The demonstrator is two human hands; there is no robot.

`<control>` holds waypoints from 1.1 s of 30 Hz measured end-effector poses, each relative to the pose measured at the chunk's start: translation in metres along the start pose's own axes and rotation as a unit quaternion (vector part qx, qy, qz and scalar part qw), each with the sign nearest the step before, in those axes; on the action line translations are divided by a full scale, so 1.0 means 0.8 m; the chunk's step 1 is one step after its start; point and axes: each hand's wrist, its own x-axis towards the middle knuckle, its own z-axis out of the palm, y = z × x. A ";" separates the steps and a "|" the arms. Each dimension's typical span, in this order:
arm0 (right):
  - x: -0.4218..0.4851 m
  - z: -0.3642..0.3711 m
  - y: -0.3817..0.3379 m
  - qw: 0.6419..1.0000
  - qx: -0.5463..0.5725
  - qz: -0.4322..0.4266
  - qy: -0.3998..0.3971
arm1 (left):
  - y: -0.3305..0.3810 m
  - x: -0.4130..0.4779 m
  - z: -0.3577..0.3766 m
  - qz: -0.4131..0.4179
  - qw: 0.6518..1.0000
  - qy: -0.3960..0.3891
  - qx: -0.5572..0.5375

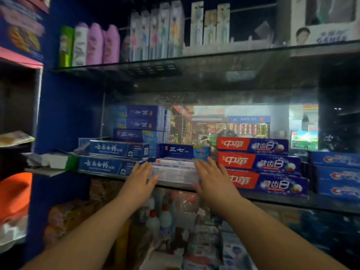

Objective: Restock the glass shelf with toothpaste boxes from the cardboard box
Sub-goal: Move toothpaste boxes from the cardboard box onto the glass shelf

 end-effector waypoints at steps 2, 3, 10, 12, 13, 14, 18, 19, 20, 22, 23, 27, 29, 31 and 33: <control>0.016 0.013 -0.003 0.998 -0.046 0.015 -0.041 | 0.000 0.012 0.004 0.008 0.999 -0.017 0.045; 0.018 0.019 -0.004 0.998 -0.050 0.020 -0.040 | 0.002 0.016 0.009 0.014 0.997 -0.020 0.070; 0.009 0.022 0.009 0.999 -0.030 -0.006 0.034 | 0.005 0.009 0.030 0.119 0.977 0.155 0.084; 0.014 0.019 0.011 0.999 0.004 0.002 0.051 | -0.004 0.018 0.024 0.132 0.973 0.170 0.079; 0.015 0.020 0.010 0.999 0.013 0.002 0.052 | -0.009 0.026 0.020 0.118 0.978 0.149 0.084; 0.015 0.022 0.009 0.999 0.011 -0.001 0.047 | -0.013 0.035 0.017 0.101 0.984 0.115 0.092; 0.018 0.031 0.004 0.995 -0.024 -0.033 0.094 | -0.012 0.063 0.006 0.073 0.984 0.011 0.160; 0.018 0.032 0.004 0.992 -0.041 -0.041 0.107 | -0.008 0.067 0.005 0.084 0.979 0.011 0.185; 0.017 0.031 0.003 0.992 -0.052 -0.034 0.107 | -0.004 0.070 0.004 0.099 0.973 0.011 0.208; 0.010 0.035 0.003 0.991 -0.059 -0.018 0.118 | 0.006 0.074 0.005 0.128 0.963 -0.010 0.238; 0.007 0.038 0.003 0.990 -0.060 -0.018 0.126 | 0.009 0.076 0.005 0.135 0.960 -0.028 0.246; -0.004 0.035 0.004 0.982 -0.042 -0.025 0.184 | 0.015 0.076 0.003 0.144 0.954 -0.084 0.249; 0.000 0.027 0.005 0.982 -0.044 -0.012 0.185 | 0.014 0.073 -0.002 0.155 0.959 -0.083 0.222; 0.009 0.016 0.005 0.991 -0.041 0.003 0.127 | 0.012 0.067 -0.009 0.171 0.960 -0.078 0.208; 0.022 0.003 0.003 0.998 -0.043 0.015 0.041 | 0.012 0.060 -0.019 0.177 0.959 -0.090 0.204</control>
